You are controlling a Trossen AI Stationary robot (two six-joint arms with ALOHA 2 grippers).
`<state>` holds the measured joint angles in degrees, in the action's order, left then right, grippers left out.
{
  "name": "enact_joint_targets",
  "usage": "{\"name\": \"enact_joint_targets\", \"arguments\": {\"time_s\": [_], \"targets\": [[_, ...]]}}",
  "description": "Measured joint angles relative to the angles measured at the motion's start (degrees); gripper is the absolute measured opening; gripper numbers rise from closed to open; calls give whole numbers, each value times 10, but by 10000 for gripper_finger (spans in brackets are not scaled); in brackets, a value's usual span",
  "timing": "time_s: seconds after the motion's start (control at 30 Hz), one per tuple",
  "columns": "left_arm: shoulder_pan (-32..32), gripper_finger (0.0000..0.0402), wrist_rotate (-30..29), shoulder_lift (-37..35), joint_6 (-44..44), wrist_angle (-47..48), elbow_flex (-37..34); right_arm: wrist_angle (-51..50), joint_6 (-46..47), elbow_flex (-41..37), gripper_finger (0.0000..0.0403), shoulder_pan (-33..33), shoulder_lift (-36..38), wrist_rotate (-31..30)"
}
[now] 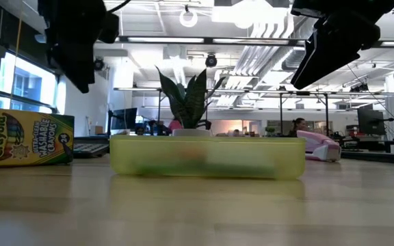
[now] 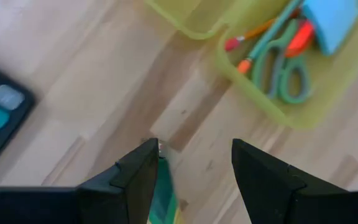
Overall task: Pack school essentials
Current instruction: Put the crayon box into the yellow box
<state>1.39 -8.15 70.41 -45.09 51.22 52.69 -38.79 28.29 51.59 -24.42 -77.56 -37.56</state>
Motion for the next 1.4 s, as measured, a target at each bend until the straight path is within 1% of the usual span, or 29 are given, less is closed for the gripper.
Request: {"name": "enact_joint_targets", "arguments": {"time_s": [0.13,0.27,0.57,0.87,1.2,1.4], "targets": [[14,191,-35,0,-30,17,0,0,2,0,399,0,0,1],[30,190,-41,1,-62,33,0,0,2,0,399,0,0,1],[66,190,-49,46,-141,56,0,2,2,0,399,0,0,13],[66,190,-68,97,-163,58,0,3,2,0,399,0,0,14],[69,190,-65,126,-197,85,0,3,2,0,399,0,0,14],[78,190,-28,148,-203,91,0,2,2,0,399,0,0,14]]}}
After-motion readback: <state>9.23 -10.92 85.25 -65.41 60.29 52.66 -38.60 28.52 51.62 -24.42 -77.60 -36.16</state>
